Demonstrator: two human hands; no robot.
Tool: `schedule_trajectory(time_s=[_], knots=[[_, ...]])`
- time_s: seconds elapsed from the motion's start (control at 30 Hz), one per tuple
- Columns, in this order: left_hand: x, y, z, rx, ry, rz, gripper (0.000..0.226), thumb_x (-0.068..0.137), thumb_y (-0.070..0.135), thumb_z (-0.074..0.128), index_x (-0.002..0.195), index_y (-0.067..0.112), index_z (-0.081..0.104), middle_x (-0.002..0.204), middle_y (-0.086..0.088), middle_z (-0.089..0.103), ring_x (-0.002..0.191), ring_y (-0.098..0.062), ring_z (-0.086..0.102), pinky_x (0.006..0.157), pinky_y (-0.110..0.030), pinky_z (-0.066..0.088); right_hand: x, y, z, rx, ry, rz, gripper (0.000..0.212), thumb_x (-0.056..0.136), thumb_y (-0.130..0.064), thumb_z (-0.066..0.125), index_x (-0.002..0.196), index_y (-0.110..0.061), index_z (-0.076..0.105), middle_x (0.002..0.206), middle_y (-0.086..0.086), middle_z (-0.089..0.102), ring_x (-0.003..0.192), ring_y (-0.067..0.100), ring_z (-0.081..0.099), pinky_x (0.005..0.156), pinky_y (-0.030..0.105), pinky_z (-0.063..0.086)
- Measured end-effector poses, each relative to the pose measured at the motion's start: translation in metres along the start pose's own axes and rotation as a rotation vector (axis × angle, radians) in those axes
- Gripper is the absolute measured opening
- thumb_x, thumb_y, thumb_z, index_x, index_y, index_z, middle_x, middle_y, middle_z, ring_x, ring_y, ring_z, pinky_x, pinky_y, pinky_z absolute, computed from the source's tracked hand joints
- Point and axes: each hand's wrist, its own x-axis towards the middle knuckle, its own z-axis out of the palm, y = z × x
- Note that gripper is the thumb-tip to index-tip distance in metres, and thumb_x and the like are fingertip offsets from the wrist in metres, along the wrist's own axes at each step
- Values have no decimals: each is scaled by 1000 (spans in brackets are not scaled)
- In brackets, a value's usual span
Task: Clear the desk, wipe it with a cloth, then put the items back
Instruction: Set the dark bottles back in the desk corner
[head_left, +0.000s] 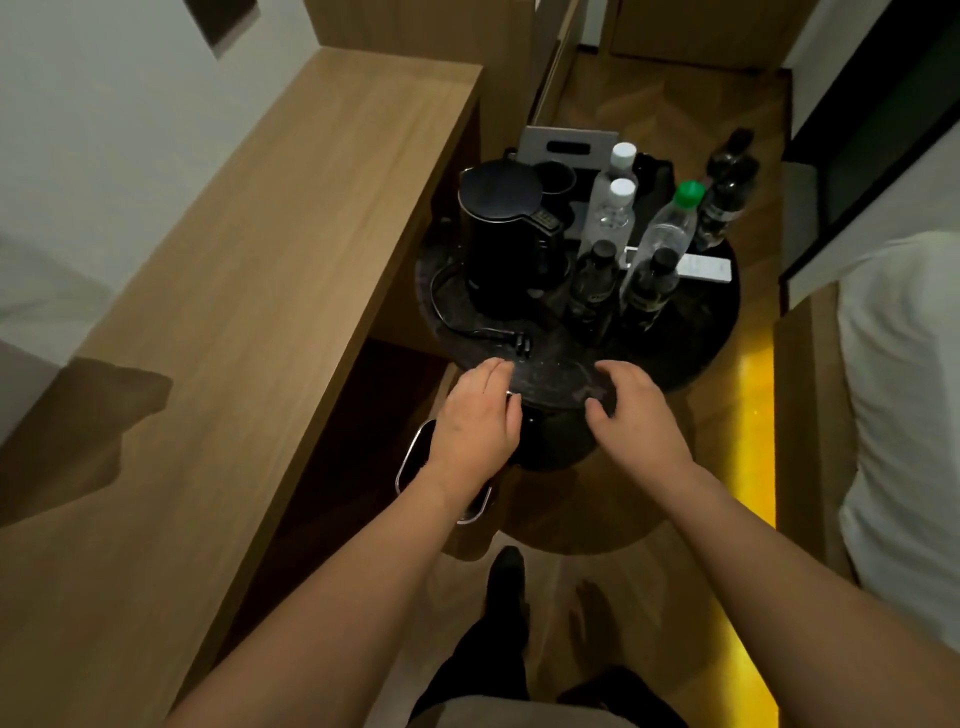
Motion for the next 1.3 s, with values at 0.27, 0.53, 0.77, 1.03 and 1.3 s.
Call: schedule_trajectory(time_s=[0.27, 0.53, 0.77, 1.03, 1.3], knots=[[82, 25, 40, -127, -36, -126, 44, 100, 29, 54, 141, 14, 49, 141, -1, 54, 133, -14, 47, 109, -17, 23, 80, 45, -41, 119, 121, 21, 49, 96, -23, 60, 143, -15, 46, 145, 3, 47, 135, 19, 42, 108, 25, 30], [137, 88, 70, -369, 78, -329, 49, 101, 27, 56, 147, 15, 43, 145, 0, 49, 135, -8, 41, 106, -6, 23, 148, 84, -66, 240, 195, -17, 60, 94, -29, 64, 146, -13, 39, 147, 9, 40, 138, 22, 36, 113, 33, 29], [189, 94, 81, -444, 61, -397, 55, 100, 33, 58, 148, 11, 41, 149, -5, 46, 139, -17, 41, 115, -30, 34, 185, 100, -53, 153, 169, -75, 54, 92, -40, 66, 139, -17, 52, 129, 10, 48, 124, 26, 40, 102, 28, 29], [186, 100, 82, -483, 62, -334, 41, 99, 19, 61, 136, 1, 52, 136, -11, 54, 127, -21, 53, 106, -41, 46, 192, 95, -51, 79, 186, -114, 39, 87, -40, 71, 115, -13, 63, 105, 6, 54, 102, 26, 52, 91, 47, 47], [120, 82, 23, -508, 353, -454, 33, 103, 21, 56, 130, 4, 52, 126, -6, 53, 117, -11, 52, 100, -17, 42, 156, 35, -57, 61, 220, -463, 39, 87, -44, 66, 106, -11, 61, 97, 7, 55, 94, 20, 49, 84, 29, 40]])
